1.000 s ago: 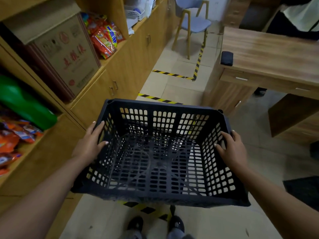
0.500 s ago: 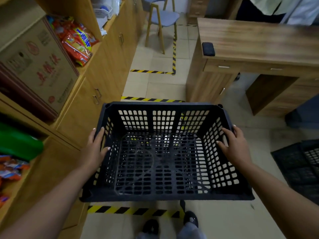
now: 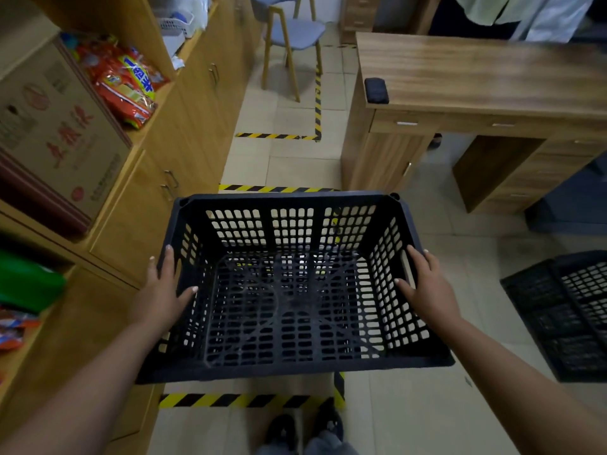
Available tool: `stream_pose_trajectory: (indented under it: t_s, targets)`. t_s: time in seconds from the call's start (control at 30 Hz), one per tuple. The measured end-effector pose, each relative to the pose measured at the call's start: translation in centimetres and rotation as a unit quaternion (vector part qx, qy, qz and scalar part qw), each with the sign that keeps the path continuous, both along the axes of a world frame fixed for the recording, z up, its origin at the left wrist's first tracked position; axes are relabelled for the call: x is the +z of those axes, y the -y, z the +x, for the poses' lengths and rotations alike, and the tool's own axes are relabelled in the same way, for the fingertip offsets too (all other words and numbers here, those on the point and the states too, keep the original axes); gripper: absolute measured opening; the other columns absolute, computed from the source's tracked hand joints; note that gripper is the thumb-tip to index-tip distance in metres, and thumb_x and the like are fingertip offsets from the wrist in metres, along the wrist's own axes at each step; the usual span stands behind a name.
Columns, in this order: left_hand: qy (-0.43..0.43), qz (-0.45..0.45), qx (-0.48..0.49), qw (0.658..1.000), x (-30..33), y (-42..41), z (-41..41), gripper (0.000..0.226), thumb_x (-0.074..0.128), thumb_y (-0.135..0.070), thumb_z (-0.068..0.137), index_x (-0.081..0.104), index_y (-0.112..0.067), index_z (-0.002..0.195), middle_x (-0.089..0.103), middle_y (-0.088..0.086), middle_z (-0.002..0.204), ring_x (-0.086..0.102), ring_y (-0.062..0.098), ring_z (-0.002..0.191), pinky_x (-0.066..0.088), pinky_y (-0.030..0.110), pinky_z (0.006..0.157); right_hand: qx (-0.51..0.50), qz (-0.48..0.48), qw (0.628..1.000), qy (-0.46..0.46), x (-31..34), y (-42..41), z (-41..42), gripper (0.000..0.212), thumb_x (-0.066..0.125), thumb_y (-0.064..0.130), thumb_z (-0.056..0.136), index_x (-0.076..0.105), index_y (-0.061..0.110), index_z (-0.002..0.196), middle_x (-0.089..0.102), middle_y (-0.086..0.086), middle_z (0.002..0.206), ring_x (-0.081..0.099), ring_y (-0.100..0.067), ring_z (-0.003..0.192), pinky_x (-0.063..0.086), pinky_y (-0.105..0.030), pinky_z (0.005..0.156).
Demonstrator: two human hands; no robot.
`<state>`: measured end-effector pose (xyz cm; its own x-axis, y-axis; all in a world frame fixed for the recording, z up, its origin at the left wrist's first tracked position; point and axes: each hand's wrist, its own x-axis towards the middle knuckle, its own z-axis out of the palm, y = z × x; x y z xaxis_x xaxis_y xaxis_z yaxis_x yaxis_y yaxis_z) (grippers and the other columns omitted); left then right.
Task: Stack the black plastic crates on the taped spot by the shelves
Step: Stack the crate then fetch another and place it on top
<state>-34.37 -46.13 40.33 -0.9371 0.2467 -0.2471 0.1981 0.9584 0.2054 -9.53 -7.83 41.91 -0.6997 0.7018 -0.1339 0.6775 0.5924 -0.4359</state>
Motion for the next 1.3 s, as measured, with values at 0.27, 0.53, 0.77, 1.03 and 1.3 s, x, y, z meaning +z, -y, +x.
stream_pose_trajectory:
  t_s: [0.27,0.53,0.77,1.03,1.3]
  targets:
    - [-0.030,0.085,0.059,0.994,-0.1,0.2,0.7,0.076,0.050,-0.057,0.087,0.013,-0.036,0.151,0.050,0.020,0.129,0.057,0.036,0.097,0.047,0.037,0.062,0.002,-0.007,1.000,-0.016,-0.6,-0.5,-0.1,0.063,0.065,0.031,0.086,0.036,0.030,0.142,0.036,-0.007,0.146,0.057,-0.029,0.108,0.050,-0.038,0.081]
    - [-0.032,0.115,0.087,0.989,0.7,-0.3,0.8,0.077,0.049,-0.064,0.084,0.021,-0.034,0.150,0.048,0.018,0.131,0.054,0.036,0.104,0.046,0.037,0.067,0.002,-0.021,0.997,-0.068,0.3,0.3,-0.1,0.060,0.067,0.032,0.084,0.041,0.031,0.138,0.046,-0.005,0.139,0.054,-0.023,0.114,0.049,-0.040,0.089]
    - [-0.024,0.152,0.063,0.986,2.0,2.0,-1.8,0.080,0.050,-0.065,0.082,0.022,-0.033,0.150,0.049,0.018,0.131,0.055,0.035,0.104,0.052,0.042,0.069,-0.012,-0.008,0.996,-0.089,1.2,3.7,-0.9,0.061,0.071,0.028,0.082,0.045,0.025,0.137,0.054,-0.003,0.130,0.053,-0.021,0.113,0.045,-0.034,0.088]
    - [-0.019,0.150,0.052,0.987,1.8,3.5,-4.8,0.078,0.050,-0.062,0.085,0.017,-0.035,0.150,0.046,0.015,0.134,0.054,0.027,0.091,0.050,0.037,0.066,-0.027,0.005,0.996,-0.089,0.6,6.0,-3.3,0.058,0.070,0.030,0.083,0.047,0.027,0.136,0.057,-0.004,0.125,0.055,-0.021,0.108,0.047,-0.037,0.084]
    - [-0.009,0.157,0.047,0.986,0.6,3.1,-4.9,0.073,0.047,-0.060,0.087,0.019,-0.034,0.150,0.047,0.014,0.130,0.054,0.027,0.089,0.052,0.040,0.066,-0.042,0.021,0.998,-0.051,0.1,5.4,-3.2,0.050,0.069,0.033,0.083,0.054,0.025,0.130,0.049,-0.010,0.136,0.056,-0.028,0.109,0.047,-0.040,0.087]
